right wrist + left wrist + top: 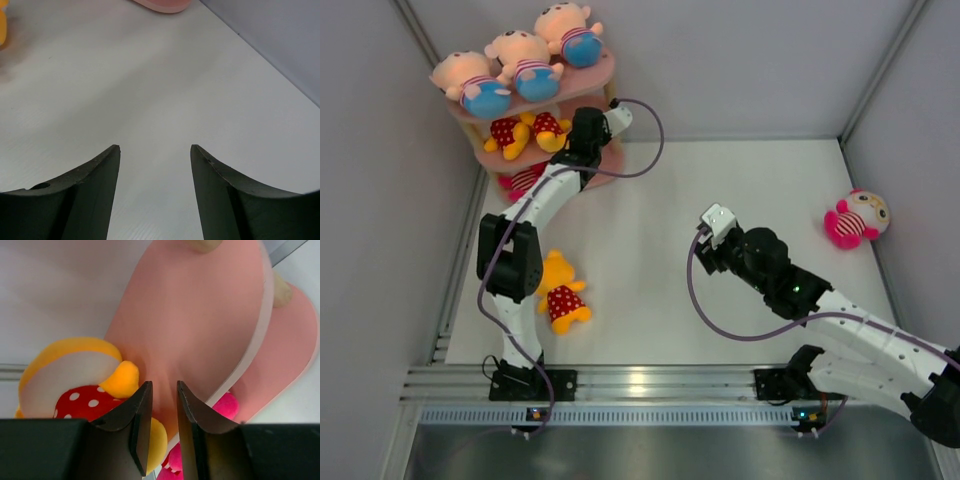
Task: Place and organize the stuffed toys onto the shelf
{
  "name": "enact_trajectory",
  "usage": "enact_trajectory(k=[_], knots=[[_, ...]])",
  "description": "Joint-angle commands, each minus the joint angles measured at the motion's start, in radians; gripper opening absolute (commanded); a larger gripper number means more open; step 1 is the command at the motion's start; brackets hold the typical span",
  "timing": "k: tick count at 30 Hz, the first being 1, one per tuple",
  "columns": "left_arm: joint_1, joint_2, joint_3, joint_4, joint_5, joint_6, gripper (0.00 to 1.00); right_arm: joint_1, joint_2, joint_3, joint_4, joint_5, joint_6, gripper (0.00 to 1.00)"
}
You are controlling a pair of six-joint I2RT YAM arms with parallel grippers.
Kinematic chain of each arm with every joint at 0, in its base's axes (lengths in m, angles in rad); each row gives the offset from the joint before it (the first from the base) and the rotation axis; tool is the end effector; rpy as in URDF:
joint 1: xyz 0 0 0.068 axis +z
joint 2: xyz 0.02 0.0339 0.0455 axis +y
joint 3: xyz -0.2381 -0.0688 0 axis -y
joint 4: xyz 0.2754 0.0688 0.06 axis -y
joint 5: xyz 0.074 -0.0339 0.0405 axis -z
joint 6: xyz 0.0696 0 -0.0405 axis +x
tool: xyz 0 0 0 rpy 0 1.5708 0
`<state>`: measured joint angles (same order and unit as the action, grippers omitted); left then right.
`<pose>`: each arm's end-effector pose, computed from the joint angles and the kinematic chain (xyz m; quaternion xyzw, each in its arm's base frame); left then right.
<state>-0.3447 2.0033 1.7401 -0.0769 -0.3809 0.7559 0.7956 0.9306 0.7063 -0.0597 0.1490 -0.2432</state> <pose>0.5094 -0.1554 0.2697 0.3262 0.7406 0.2670 0.5233 0.2150 0.2047 0.2617 -0.3573 0.7148 0.1059 0.5918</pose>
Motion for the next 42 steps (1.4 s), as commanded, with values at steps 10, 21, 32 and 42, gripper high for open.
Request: enact_trajectory(k=[10,21,32,42], knots=[[0.015,-0.195,-0.082,0.036,0.082,-0.069,0.47,-0.018,0.001,0.028,0.034,0.009,-0.013,0.59],[-0.007,-0.346,0.170,-0.697,0.667,-0.303,0.74,-0.018,0.011,0.047,0.038,-0.029,0.004,0.61],[0.065,-0.817,-0.496,-1.109,0.488,-0.142,0.82,-0.016,0.004,0.001,0.052,-0.088,0.050,0.63],[0.381,-0.672,-0.608,-0.939,0.629,-0.188,0.98,-0.016,0.025,0.024,0.086,-0.138,0.096,0.63]])
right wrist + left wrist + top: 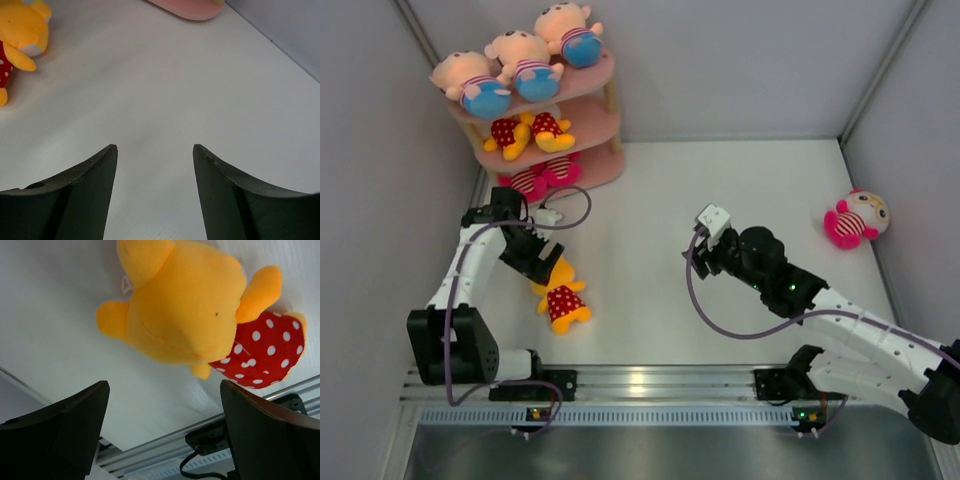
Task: Place and organize the stuffed toys onto the shelf
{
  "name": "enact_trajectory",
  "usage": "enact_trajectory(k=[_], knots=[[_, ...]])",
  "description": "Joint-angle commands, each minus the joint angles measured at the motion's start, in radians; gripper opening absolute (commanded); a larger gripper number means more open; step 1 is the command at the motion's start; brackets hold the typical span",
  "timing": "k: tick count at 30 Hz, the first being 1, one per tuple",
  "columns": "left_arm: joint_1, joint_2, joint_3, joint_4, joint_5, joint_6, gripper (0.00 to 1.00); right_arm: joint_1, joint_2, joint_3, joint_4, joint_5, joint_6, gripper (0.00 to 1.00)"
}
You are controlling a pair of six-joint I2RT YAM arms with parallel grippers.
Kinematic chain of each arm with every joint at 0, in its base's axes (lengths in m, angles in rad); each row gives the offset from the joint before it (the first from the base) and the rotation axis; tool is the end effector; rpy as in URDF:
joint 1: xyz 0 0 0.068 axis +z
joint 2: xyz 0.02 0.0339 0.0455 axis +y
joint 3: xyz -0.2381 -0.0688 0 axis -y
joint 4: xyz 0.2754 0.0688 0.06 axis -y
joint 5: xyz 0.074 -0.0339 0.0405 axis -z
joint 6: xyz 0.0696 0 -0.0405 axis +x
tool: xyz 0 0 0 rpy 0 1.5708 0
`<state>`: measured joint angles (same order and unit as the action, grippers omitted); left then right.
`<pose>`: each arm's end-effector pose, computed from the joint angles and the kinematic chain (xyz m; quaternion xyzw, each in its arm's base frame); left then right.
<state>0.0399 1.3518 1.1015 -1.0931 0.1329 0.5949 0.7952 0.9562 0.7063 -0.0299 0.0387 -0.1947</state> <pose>0.2823 0.0020 0.1965 0.2788 0.9514 -0.0273 0.1281 0.2136 0.2140 0.2584 -0.3691 0.7083 0.1631 0.5791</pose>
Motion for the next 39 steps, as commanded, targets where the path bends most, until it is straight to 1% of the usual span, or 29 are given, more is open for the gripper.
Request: enact_trajectory(k=[1,3,4,5,7,8,9,11,12,14,15,16,17,20,22,23,24,25,28,29,31,32,33,35,36,37,39], knots=[[-0.003,-0.016,0.021,0.105,0.134,-0.030,0.98,-0.016,-0.005,0.019,0.055,-0.025,0.055,0.63],[-0.005,0.010,-0.021,0.151,0.103,-0.035,0.98,-0.016,-0.022,0.001,0.058,-0.017,0.076,0.63],[-0.005,0.020,-0.037,0.192,0.085,-0.035,0.97,-0.014,-0.030,-0.005,0.058,-0.014,0.083,0.63],[-0.005,0.035,-0.049,0.199,0.070,-0.033,0.95,-0.014,-0.037,-0.011,0.058,-0.013,0.089,0.63],[-0.005,0.044,-0.074,0.202,0.092,-0.030,0.91,-0.014,-0.042,-0.021,0.054,-0.014,0.104,0.63],[-0.005,0.050,-0.081,0.205,0.127,-0.026,0.89,-0.016,-0.039,-0.022,0.054,-0.017,0.109,0.63],[-0.005,0.052,-0.097,0.216,0.143,-0.021,0.82,-0.014,-0.036,-0.027,0.062,-0.026,0.115,0.63],[-0.006,0.072,-0.101,0.248,0.149,-0.038,0.71,-0.016,-0.018,-0.025,0.076,-0.033,0.123,0.63],[-0.011,0.079,-0.092,0.249,0.175,-0.052,0.58,-0.016,-0.013,-0.024,0.082,-0.061,0.130,0.63],[-0.017,0.089,-0.086,0.248,0.209,-0.067,0.41,-0.014,0.012,-0.016,0.104,-0.092,0.135,0.63],[-0.029,0.086,-0.091,0.248,0.252,-0.070,0.22,-0.014,0.018,-0.016,0.111,-0.098,0.143,0.63],[-0.034,0.076,-0.095,0.248,0.272,-0.067,0.06,-0.014,0.022,-0.014,0.123,-0.103,0.146,0.64],[-0.034,0.054,-0.098,0.246,0.283,-0.078,0.00,-0.016,0.030,-0.018,0.133,-0.109,0.150,0.63],[-0.034,-0.026,-0.075,0.246,0.342,-0.122,0.00,-0.014,0.032,-0.028,0.156,-0.125,0.166,0.64],[-0.034,-0.072,-0.020,0.248,0.411,-0.148,0.00,-0.016,0.027,-0.036,0.171,-0.140,0.170,0.64],[-0.034,-0.113,0.004,0.248,0.445,-0.185,0.00,-0.016,0.023,-0.042,0.192,-0.160,0.170,0.64],[-0.035,-0.129,0.058,0.246,0.474,-0.208,0.00,-0.014,0.019,-0.047,0.208,-0.172,0.172,0.64],[-0.035,-0.150,0.087,0.246,0.544,-0.233,0.00,-0.014,0.018,-0.047,0.222,-0.184,0.172,0.64],[-0.034,-0.167,0.196,0.246,0.634,-0.346,0.00,-0.014,0.006,-0.047,0.291,-0.247,0.175,0.64],[-0.035,-0.169,0.248,0.246,0.651,-0.395,0.00,-0.016,0.001,-0.050,0.344,-0.282,0.182,0.65],[-0.034,-0.164,0.302,0.246,0.691,-0.441,0.00,-0.014,0.001,-0.060,0.425,-0.318,0.187,0.66],[-0.034,-0.163,0.351,0.246,0.700,-0.479,0.00,-0.016,0.009,-0.065,0.471,-0.351,0.252,0.67],[-0.034,-0.158,0.372,0.249,0.709,-0.497,0.00,-0.014,0.019,-0.065,0.581,-0.368,0.280,0.68],[-0.034,-0.157,0.424,0.263,0.728,-0.541,0.00,-0.014,0.078,-0.045,0.674,-0.436,0.364,0.71],[-0.034,-0.155,0.437,0.268,0.734,-0.555,0.00,-0.011,0.102,-0.028,0.740,-0.445,0.392,0.75],[-0.034,-0.154,0.449,0.274,0.743,-0.566,0.00,-0.005,0.157,0.014,0.764,-0.448,0.417,0.76],[-0.034,-0.154,0.477,0.285,0.761,-0.587,0.00,0.024,0.212,0.053,0.824,-0.460,0.462,0.80]])
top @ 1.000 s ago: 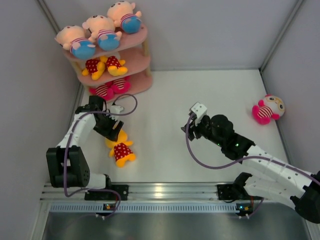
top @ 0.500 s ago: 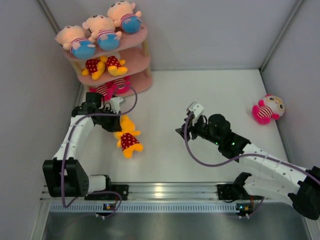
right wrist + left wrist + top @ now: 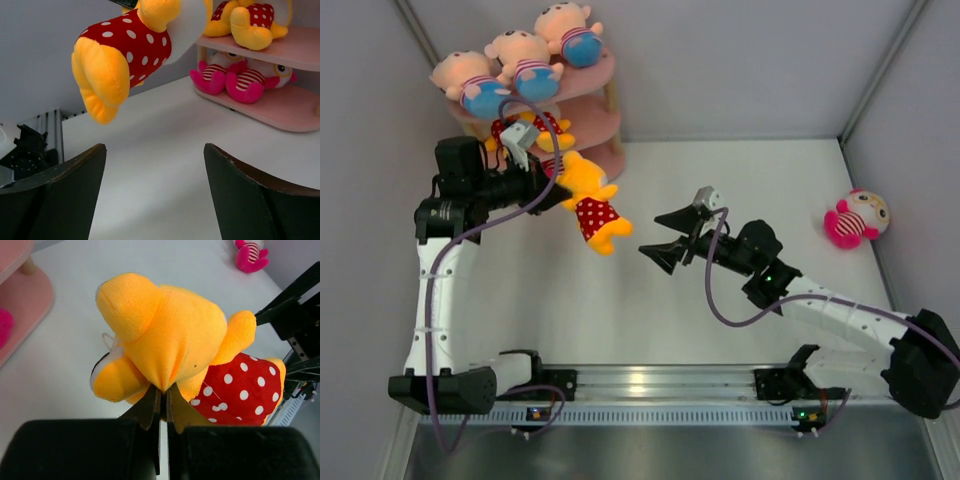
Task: Place and organize the stuffed toys onto the shelf
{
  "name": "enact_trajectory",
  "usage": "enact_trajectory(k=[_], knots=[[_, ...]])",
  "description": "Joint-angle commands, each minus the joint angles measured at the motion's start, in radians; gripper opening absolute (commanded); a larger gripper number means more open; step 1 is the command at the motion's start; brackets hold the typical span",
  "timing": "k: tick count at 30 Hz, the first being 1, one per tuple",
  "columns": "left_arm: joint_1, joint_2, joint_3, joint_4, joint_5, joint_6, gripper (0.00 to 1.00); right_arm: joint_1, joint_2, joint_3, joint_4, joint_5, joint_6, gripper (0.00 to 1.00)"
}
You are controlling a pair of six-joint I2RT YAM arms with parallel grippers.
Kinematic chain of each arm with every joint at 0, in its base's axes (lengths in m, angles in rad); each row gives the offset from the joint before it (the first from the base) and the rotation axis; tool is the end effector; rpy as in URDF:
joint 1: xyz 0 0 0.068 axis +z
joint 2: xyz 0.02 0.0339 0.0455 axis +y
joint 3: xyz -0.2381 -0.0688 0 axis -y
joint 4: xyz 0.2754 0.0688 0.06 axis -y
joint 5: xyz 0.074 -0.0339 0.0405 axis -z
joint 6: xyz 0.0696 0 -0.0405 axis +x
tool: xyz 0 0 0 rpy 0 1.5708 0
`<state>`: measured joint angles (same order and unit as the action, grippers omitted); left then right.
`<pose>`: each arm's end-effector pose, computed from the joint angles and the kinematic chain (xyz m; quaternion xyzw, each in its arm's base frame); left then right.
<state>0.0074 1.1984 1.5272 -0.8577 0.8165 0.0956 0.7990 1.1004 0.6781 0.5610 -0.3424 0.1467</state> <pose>0.2800 -0.0487 0.4196 0.2325 0.7866 -0.3204 0.4739 0.2107 0.2500 0.2869 -0.3290 0.5715 0.4381 0.6109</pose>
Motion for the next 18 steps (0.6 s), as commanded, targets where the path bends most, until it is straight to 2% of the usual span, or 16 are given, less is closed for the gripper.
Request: enact_trajectory(k=[1,5,11,18], knots=[[-0.001,0.000,0.057,0.051,0.078,-0.089,0.00,0.032,0.122,0.113,0.299,-0.089,0.128,0.82],[-0.001,-0.017,0.056,0.049,0.082,-0.092,0.00,0.075,0.232,0.187,0.418,-0.125,0.194,0.86],[-0.001,-0.034,0.047,0.080,0.052,-0.126,0.00,0.095,0.338,0.267,0.497,-0.187,0.252,0.84],[-0.001,0.004,0.108,0.160,0.125,-0.227,0.00,0.121,0.346,0.256,0.459,-0.184,0.215,0.84]])
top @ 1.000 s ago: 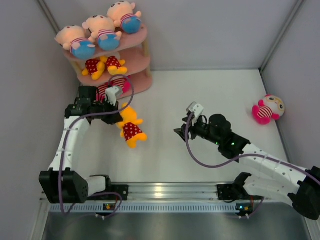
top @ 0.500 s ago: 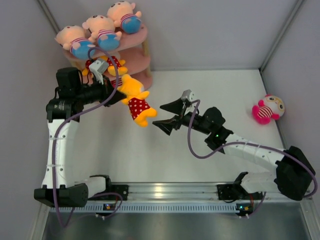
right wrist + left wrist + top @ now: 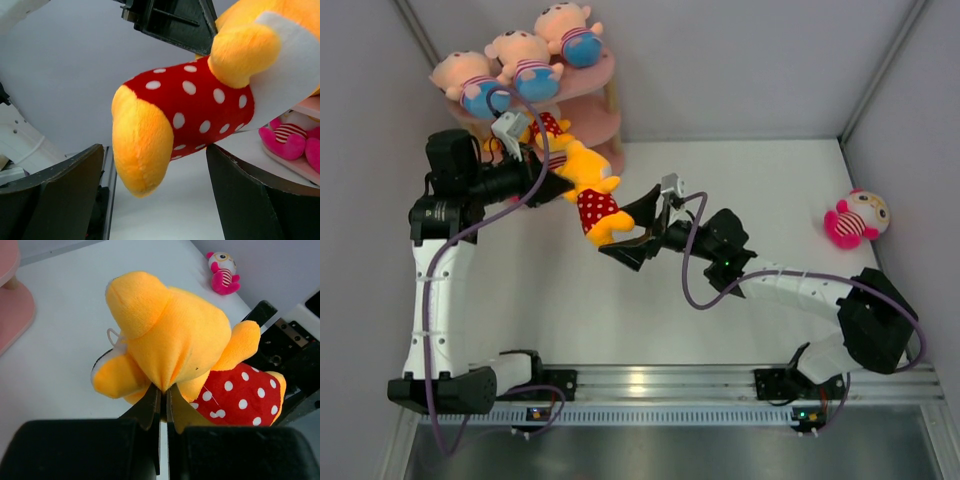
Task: Place and organize the stuffed toys onto the shelf
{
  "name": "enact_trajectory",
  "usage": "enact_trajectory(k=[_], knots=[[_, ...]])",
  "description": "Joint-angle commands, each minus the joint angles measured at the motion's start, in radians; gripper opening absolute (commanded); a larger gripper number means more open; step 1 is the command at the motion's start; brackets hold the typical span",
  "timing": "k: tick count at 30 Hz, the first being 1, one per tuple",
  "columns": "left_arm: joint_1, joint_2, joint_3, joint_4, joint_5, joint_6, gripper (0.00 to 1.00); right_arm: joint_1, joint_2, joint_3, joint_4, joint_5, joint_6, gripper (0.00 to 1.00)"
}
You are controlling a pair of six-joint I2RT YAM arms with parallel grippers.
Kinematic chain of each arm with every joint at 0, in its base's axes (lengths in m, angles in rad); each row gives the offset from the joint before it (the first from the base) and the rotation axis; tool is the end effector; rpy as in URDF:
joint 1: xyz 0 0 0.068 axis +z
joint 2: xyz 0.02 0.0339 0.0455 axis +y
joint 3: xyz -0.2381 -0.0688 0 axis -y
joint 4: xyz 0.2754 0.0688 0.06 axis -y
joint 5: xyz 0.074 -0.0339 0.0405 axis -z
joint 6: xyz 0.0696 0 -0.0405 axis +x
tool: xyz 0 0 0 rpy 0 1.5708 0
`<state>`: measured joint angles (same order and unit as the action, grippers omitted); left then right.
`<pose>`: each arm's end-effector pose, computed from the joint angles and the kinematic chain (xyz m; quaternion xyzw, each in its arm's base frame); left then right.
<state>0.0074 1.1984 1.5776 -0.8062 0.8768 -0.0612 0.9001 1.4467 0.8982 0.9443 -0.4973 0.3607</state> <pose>0.2753 -0.0515 0.4439 0.2035 0.7688 -0.3700 0.4803 0.2111 0.3195 0.3095 -0.3406 0.4632 0.5857 0.5713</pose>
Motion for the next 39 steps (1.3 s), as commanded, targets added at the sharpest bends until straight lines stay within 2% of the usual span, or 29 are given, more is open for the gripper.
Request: enact_trajectory(k=[1,7,10,11,13,14,15,16,17,18,20,21,22,24,25,28,30,33,36,39], knots=[[-0.001,0.006,0.059,0.108,0.067,-0.072,0.00,0.022,0.000,0.036,0.077,-0.026,0.003,0.84],[-0.001,0.003,0.041,0.108,0.068,-0.077,0.00,0.020,0.017,0.057,0.039,0.015,0.001,0.82],[-0.001,-0.005,0.038,0.108,0.060,-0.065,0.00,0.019,0.020,0.064,0.050,-0.001,0.007,0.49],[-0.001,-0.006,0.035,0.108,0.062,-0.058,0.00,0.020,0.020,0.065,0.048,-0.001,0.007,0.32],[-0.001,-0.010,0.025,0.108,0.067,-0.052,0.00,0.022,0.006,0.065,0.036,0.002,-0.012,0.20],[-0.001,-0.011,0.006,0.108,0.068,-0.045,0.00,0.020,-0.005,0.062,-0.001,0.014,-0.029,0.06],[-0.001,-0.019,-0.011,0.108,0.064,-0.034,0.00,0.019,-0.018,0.058,-0.028,0.029,-0.049,0.00],[-0.001,-0.023,-0.030,0.108,0.056,0.003,0.00,0.017,-0.054,0.051,-0.076,0.076,-0.102,0.00],[-0.001,-0.036,-0.072,0.108,0.048,0.024,0.13,0.014,-0.074,0.051,-0.192,0.103,-0.136,0.00],[-0.001,-0.045,-0.096,0.108,0.036,0.049,0.29,0.016,-0.094,0.056,-0.290,0.136,-0.179,0.00],[-0.001,-0.062,-0.160,0.108,0.013,0.133,0.72,0.014,-0.144,0.106,-0.477,0.232,-0.326,0.00],[-0.001,-0.077,-0.177,0.107,0.004,0.158,0.78,0.014,-0.166,0.157,-0.695,0.262,-0.394,0.00],[-0.001,-0.085,-0.194,0.095,-0.015,0.219,0.81,0.016,-0.172,0.186,-0.795,0.337,-0.501,0.00],[-0.001,-0.085,-0.186,0.067,-0.024,0.291,0.81,0.022,-0.178,0.259,-1.078,0.451,-0.589,0.00],[-0.001,-0.083,-0.167,0.046,-0.024,0.352,0.80,0.023,-0.178,0.280,-1.158,0.567,-0.659,0.00],[-0.026,-0.071,-0.133,0.018,0.011,0.429,0.72,0.031,-0.172,0.326,-1.350,0.689,-0.758,0.00],[-0.046,-0.066,-0.137,0.016,0.047,0.451,0.72,0.037,-0.183,0.320,-1.386,0.689,-0.790,0.00],[-0.131,-0.059,-0.168,-0.002,0.042,0.536,0.78,0.049,-0.189,0.314,-1.415,0.617,-0.891,0.00],[-0.248,-0.027,-0.169,-0.078,0.010,0.613,0.83,0.060,-0.172,0.355,-1.483,0.514,-0.937,0.00],[-0.352,-0.022,-0.185,-0.116,0.059,0.740,0.85,0.065,-0.180,0.361,-1.504,0.461,-1.008,0.00]])
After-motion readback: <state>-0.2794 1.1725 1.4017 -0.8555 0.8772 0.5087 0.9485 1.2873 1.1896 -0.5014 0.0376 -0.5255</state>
